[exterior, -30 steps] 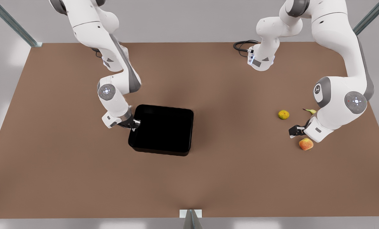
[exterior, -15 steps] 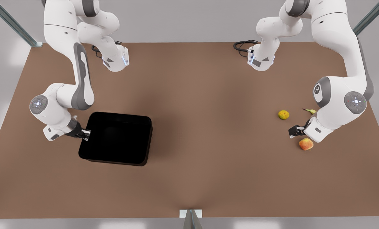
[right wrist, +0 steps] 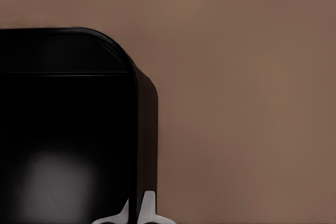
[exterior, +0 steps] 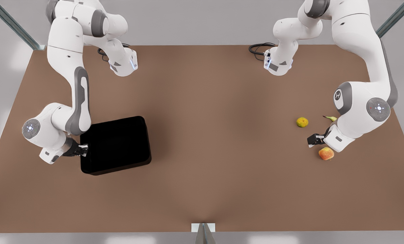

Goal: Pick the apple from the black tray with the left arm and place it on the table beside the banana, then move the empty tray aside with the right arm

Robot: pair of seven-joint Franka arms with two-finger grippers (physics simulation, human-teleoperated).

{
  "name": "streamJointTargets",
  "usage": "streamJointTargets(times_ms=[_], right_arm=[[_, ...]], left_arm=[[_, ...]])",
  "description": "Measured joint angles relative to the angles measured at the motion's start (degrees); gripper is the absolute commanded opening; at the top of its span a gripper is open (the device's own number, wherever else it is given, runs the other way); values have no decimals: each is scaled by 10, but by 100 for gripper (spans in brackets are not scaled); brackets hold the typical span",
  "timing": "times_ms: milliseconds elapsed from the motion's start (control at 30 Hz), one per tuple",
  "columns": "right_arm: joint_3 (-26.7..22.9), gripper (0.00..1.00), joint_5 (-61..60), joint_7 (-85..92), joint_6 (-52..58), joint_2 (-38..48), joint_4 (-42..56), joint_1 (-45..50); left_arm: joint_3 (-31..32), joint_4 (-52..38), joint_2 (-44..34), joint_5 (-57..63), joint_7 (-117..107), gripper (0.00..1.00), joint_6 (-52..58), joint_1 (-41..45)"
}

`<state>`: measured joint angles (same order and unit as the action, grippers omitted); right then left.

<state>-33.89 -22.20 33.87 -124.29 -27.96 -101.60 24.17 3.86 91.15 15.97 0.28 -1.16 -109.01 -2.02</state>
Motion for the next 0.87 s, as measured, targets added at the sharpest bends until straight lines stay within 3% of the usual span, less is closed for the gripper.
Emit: streamJointTargets(times_ms=[100,133,167,200,233,367,533,667,767,867], right_arm=[[0,16,-13,34,1,-25,15,-2],[0,22,-16,44,1,-29,18,-2],[0,38,-16,53,1,-31,20,-2],[0,91,-17,61,1,-33,21,-2],[-2,100,-25,69,0,-33,22,-2],[-4,100,-41,88,4,-15,28,1],[1,100,-35,67,146,36,180,39],[20,100,64,15,161,187,-32,73],[24,100,117,-22,151,200,-49,72],[25,100,139,-54,144,185,1,77]], left_arm=[[0,-14,5,0,0,100,1,1],[1,-17,6,0,0,100,1,1],[2,-24,8,1,0,100,1,4],[2,-33,10,1,0,100,2,10],[2,-42,14,2,0,100,3,14],[2,-50,18,4,0,100,4,17],[2,-51,19,5,1,100,5,17],[2,-51,19,5,1,100,6,17],[2,-51,19,5,1,100,6,17],[2,-51,19,5,1,100,7,17]])
